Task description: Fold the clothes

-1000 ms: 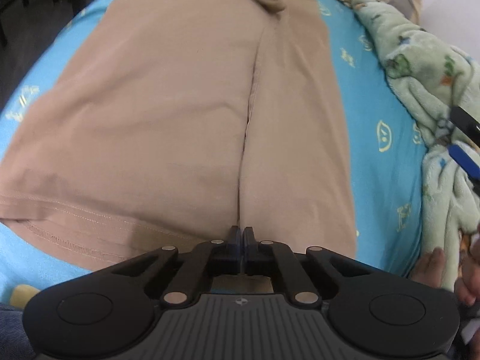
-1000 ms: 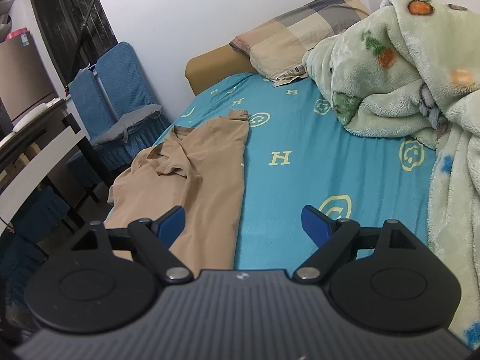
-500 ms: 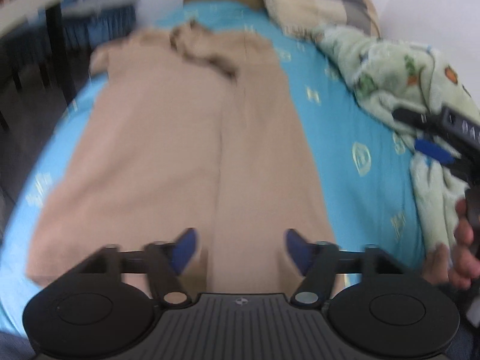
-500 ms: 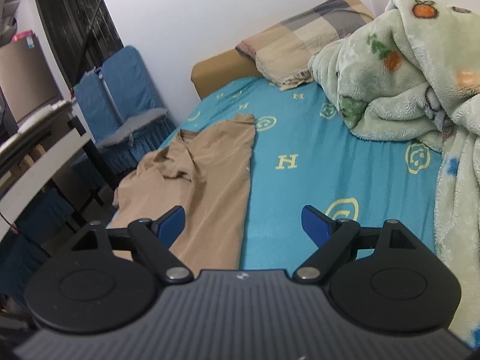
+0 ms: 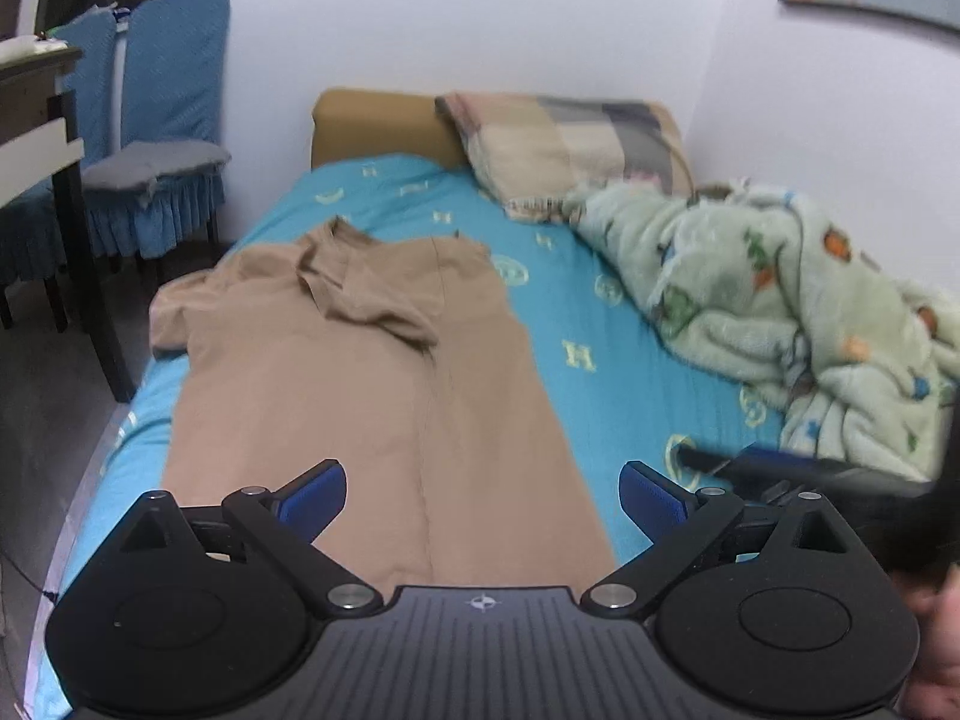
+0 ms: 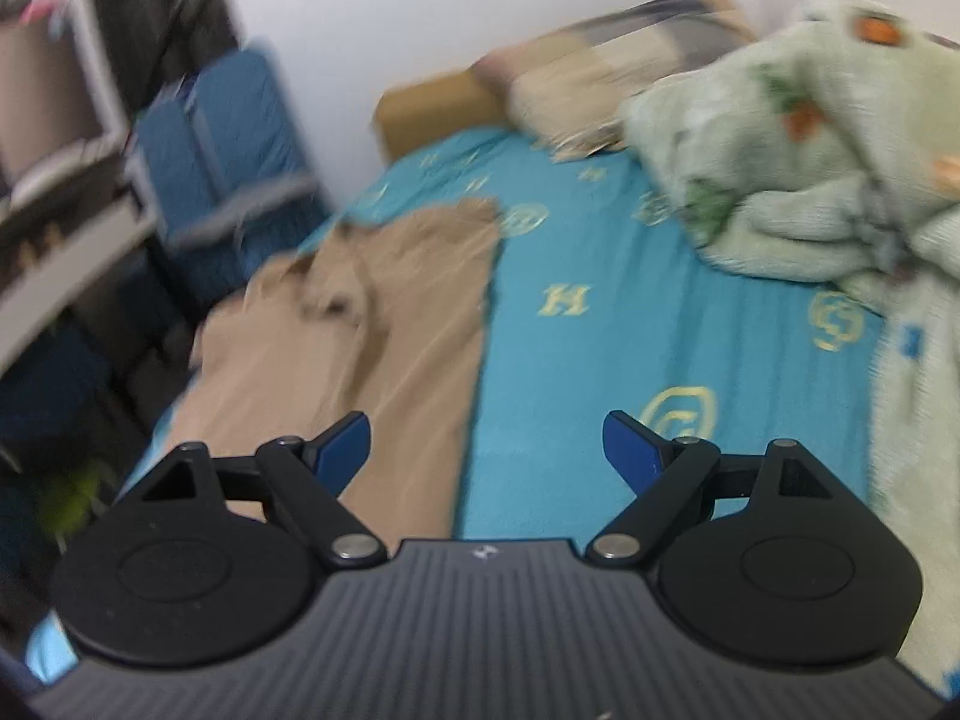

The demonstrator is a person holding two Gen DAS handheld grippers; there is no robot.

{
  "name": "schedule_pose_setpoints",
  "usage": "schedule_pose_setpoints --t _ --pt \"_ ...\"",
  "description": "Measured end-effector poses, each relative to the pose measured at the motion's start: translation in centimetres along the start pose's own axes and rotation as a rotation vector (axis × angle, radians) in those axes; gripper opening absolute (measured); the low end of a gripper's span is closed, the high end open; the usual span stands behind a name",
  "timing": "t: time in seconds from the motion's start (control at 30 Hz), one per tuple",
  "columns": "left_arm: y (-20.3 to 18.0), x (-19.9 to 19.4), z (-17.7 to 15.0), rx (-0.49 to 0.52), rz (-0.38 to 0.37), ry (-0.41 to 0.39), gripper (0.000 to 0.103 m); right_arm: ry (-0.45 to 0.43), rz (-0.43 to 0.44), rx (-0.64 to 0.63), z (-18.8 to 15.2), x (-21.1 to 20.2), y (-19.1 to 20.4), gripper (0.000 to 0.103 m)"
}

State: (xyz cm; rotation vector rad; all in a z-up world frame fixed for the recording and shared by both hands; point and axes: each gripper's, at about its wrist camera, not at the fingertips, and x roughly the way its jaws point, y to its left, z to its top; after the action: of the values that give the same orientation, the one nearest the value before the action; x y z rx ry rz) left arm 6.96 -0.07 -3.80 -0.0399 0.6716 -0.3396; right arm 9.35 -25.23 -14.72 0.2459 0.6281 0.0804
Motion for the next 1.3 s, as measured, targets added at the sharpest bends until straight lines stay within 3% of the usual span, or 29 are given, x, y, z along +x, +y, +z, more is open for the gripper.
schedule_pose_setpoints --t 0.2,0.4,0.67,0.73,0.8,0.87,0.9,0.93,1.0,1.1,1.3 --pt "4.3 -2.0 0.3 -0.010 -0.023 -0.076 0.100 0.109 0.077 -0.122 1.5 7.3 5.3 0.086" --pt "10.1 -0.1 -0.3 -0.173 -0.012 -0.048 0.100 0.120 0.164 -0.338 4.0 16.9 14.4 0.085" --pt "17.1 1.3 -0.4 -0.419 0.049 -0.149 0.099 0.132 0.343 -0.643 4.9 28.6 29.4 0.085" --pt "18.8 1.7 -0.5 -0.463 0.094 -0.157 0.099 0.136 0.337 -0.702 4.6 31.4 32.0 0.085" --pt "20.2 2.4 -0.5 -0.488 0.167 -0.160 0.099 0.118 0.292 -0.754 4.2 33.9 33.8 0.075" --pt "21.2 3.2 -0.5 -0.508 0.214 -0.167 0.099 0.110 0.231 -0.790 4.0 36.2 35.0 0.073" --pt "21.5 3.6 -0.5 -0.512 0.232 -0.166 0.099 0.099 0.214 -0.783 4.2 37.1 35.3 0.072" --pt "21.8 4.0 -0.6 -0.516 0.249 -0.165 0.099 0.085 0.205 -0.761 4.5 37.4 35.2 0.060" --pt "22.4 4.8 -0.6 -0.526 0.281 -0.161 0.098 0.023 0.181 -0.670 5.6 35.9 32.7 0.008" --pt "22.9 5.5 -0.9 -0.566 0.278 -0.142 0.097 -0.069 0.144 -0.533 7.3 33.6 29.1 0.009" --pt "22.0 4.5 -0.8 -0.550 0.271 -0.183 0.097 -0.249 0.070 -0.256 10.6 29.1 21.7 0.009"
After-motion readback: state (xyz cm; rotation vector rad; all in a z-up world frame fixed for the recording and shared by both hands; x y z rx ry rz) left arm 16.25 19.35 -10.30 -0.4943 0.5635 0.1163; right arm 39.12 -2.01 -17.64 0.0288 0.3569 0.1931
